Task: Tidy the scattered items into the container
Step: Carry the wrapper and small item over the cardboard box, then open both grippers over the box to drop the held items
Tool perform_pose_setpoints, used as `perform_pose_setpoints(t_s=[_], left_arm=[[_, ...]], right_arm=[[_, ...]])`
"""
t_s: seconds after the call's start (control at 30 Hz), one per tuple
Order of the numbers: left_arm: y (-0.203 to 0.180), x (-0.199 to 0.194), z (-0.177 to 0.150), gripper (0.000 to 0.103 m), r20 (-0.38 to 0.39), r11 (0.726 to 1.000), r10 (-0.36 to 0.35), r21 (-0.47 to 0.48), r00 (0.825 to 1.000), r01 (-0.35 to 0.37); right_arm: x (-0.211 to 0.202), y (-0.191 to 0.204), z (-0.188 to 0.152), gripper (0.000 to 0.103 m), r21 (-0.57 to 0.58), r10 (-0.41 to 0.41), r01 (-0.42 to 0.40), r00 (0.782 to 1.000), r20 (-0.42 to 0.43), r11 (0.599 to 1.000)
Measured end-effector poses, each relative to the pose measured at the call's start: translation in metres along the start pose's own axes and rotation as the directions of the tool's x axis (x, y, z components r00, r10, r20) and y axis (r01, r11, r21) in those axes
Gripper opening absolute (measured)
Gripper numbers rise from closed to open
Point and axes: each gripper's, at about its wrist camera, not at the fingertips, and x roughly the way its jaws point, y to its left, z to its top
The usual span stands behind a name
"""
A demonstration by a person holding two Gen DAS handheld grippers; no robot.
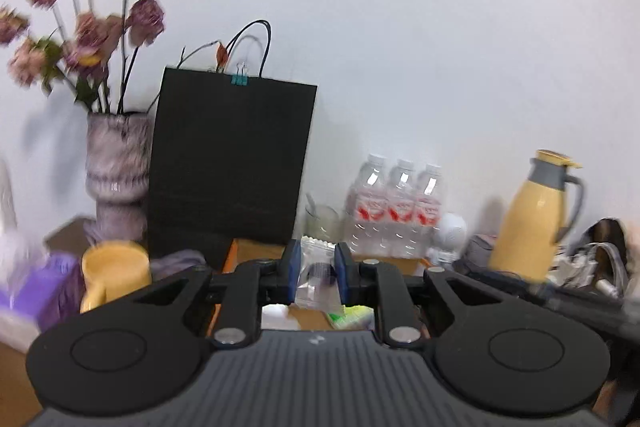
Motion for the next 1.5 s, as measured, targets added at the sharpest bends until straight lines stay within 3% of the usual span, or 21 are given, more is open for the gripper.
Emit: perform_pose_setpoints(t_s=[0.23, 0.3, 0.37, 0.47, 0.57, 0.67, 0.77, 0.83, 0.97, 1.07, 1.17, 1.27, 1.33, 1.4, 1.43, 1.47, 1.5], left_arm=[[0.011, 0.074, -0.002, 0.019, -0.119, 1.0, 0.019, 0.001, 0.993, -0.019], [0.011, 0.107, 0.004, 0.019, -0.194, 1.0, 0.015, 0.012, 0.981, -0.012], [0.011, 0.145, 0.009, 0.019, -0.303, 1.0, 0.003, 0.017, 0.953, 0.002], [0.017, 0.195, 0.012, 0.019, -0.457, 0.999, -0.031, -0.024, 0.889, 0.023], [0.026, 0.239, 0.005, 0.019, -0.608, 0.997, -0.053, -0.082, 0.792, 0.003], [0.026, 0.269, -0.01, 0.019, -0.698, 0.998, -0.047, -0.069, 0.714, -0.002], [0.029, 0.288, -0.025, 0.019, -0.747, 0.997, -0.029, -0.068, 0.664, -0.032], [0.028, 0.296, -0.033, 0.019, -0.765, 0.997, -0.033, -0.072, 0.644, -0.035], [0.025, 0.304, -0.037, 0.022, -0.764, 0.997, -0.031, -0.073, 0.644, -0.037], [0.024, 0.305, -0.035, 0.033, -0.766, 0.996, -0.04, -0.079, 0.642, -0.032], [0.027, 0.297, -0.029, 0.034, -0.761, 0.998, -0.048, -0.064, 0.648, -0.001], [0.031, 0.288, -0.022, 0.043, -0.749, 0.998, -0.038, -0.06, 0.661, -0.01], [0.035, 0.284, -0.016, 0.051, -0.744, 0.997, -0.029, -0.065, 0.668, -0.029], [0.038, 0.28, -0.009, 0.058, -0.749, 0.996, -0.025, -0.074, 0.662, -0.045], [0.039, 0.277, -0.005, 0.065, -0.749, 0.996, -0.022, -0.076, 0.663, -0.052], [0.038, 0.273, 0.001, 0.071, -0.745, 0.996, -0.008, -0.066, 0.667, -0.062], [0.037, 0.269, 0.006, 0.084, -0.74, 0.997, 0.015, -0.044, 0.672, -0.071]], right_arm=[[0.069, -0.029, 0.013, 0.013, -0.001, -0.047, 0.048, 0.995, -0.085, 0.999], [0.095, -0.04, 0.018, 0.013, -0.006, -0.062, 0.062, 0.987, -0.145, 0.998], [0.127, -0.052, 0.025, 0.013, 0.003, -0.077, 0.08, 0.966, -0.245, 0.997], [0.174, -0.073, 0.035, 0.013, 0.049, -0.05, 0.074, 0.924, -0.38, 0.996], [0.216, -0.09, 0.037, 0.013, 0.08, -0.039, 0.09, 0.87, -0.491, 0.993], [0.257, -0.106, 0.03, 0.013, 0.114, -0.034, 0.127, 0.802, -0.597, 0.985], [0.289, -0.117, 0.017, 0.013, 0.109, -0.061, 0.179, 0.741, -0.668, 0.978], [0.305, -0.119, 0.007, 0.013, 0.089, -0.078, 0.194, 0.712, -0.698, 0.977], [0.329, -0.115, -0.006, 0.013, 0.052, -0.099, 0.199, 0.674, -0.732, 0.979], [0.338, -0.114, -0.015, 0.016, 0.017, -0.125, 0.21, 0.644, -0.755, 0.977], [0.335, -0.118, -0.022, 0.017, 0.051, -0.091, 0.211, 0.613, -0.784, 0.976], [0.324, -0.121, -0.017, 0.023, 0.092, -0.054, 0.204, 0.613, -0.788, 0.975], [0.315, -0.123, -0.009, 0.038, 0.133, -0.026, 0.213, 0.613, -0.789, 0.968], [0.302, -0.122, 0.005, 0.054, 0.143, -0.034, 0.232, 0.625, -0.78, 0.962], [0.296, -0.12, 0.013, 0.065, 0.134, -0.049, 0.241, 0.628, -0.776, 0.961], [0.29, -0.118, 0.023, 0.069, 0.117, -0.069, 0.248, 0.633, -0.771, 0.962], [0.282, -0.115, 0.033, 0.07, 0.094, -0.092, 0.252, 0.638, -0.764, 0.963]])
